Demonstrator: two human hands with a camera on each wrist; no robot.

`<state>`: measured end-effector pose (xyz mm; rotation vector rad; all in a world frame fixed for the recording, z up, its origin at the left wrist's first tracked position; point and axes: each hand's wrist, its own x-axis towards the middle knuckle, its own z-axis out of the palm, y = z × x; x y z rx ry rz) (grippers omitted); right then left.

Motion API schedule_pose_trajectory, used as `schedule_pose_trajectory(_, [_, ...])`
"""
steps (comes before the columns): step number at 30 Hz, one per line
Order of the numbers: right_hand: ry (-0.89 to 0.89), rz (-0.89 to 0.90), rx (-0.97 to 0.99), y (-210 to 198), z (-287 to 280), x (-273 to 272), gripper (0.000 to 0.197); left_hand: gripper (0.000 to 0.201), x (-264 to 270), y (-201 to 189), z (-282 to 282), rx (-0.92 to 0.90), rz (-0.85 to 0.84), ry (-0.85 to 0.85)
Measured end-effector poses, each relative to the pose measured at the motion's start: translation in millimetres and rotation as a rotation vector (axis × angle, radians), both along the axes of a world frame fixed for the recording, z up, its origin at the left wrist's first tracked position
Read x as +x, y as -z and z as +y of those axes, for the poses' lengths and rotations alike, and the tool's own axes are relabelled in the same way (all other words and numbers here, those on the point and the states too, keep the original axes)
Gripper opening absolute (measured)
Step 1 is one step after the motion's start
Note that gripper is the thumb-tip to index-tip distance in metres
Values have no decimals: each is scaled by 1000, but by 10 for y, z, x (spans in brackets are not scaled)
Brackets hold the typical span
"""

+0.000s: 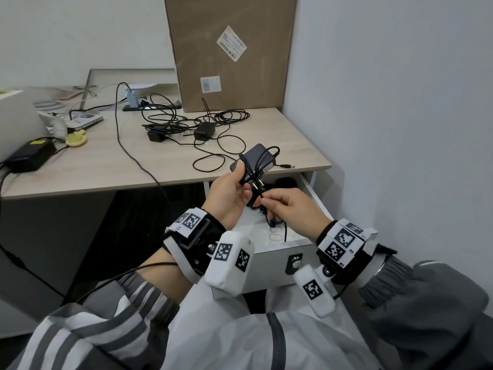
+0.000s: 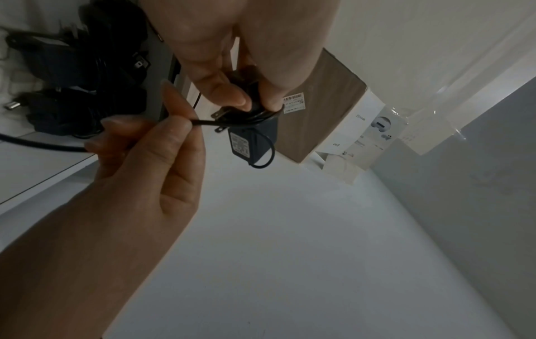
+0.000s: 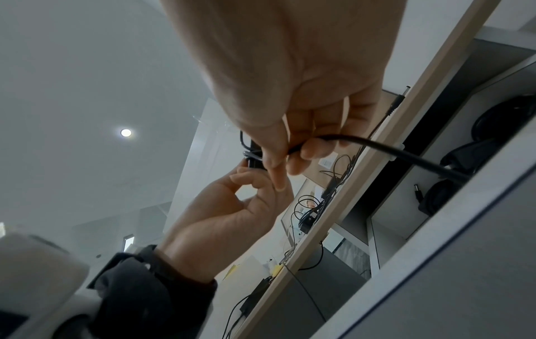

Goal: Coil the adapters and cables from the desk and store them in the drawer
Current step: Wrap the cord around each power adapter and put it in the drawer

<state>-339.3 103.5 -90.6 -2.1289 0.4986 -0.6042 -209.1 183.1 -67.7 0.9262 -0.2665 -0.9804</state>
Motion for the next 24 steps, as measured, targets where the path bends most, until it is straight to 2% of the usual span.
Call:
schedule_pose_trajectory(4, [16,18,-20,-11,-29,-8,20,18,-14,-16,30,-11,10,127])
schedule_pose_trajectory(8, [66,82,-21,-55,-156,-68,31,19,50,-66,111,80,-126,290])
schedule_pose_trajectory(10, [99,115,-43,-64,-283,-126,32,16,171,-87,162,173,-268,428])
schedule_pose_trajectory(12, [130,131,-44,-56,-399,-185,35,15,295,-109,211,332,-523,600])
schedule_pose_trajectory(14, [164,122,-18,-62,-431,-224,37,17,371,-121,229,519,-791,680])
schedule_pose_trajectory(16, [183,100,-28,-75,-412,-206,34,14,383,-98,206,673,-955,614])
schedule_pose_trajectory(19, [115,69,-51,-123,-246,-126,25,22,318,34,113,744,-1038,422])
schedule_pose_trajectory(21, [56,35,-14,-113,-106,-52,24,22,271,149,40,666,-971,202])
schedule_pose_trajectory(23, [19,36,24,-36,-14,13,28,18,246,201,-3,515,-790,5])
schedule_pose_trajectory(24, [7,37,36,4,12,35,32,17,232,207,-14,440,-693,-38])
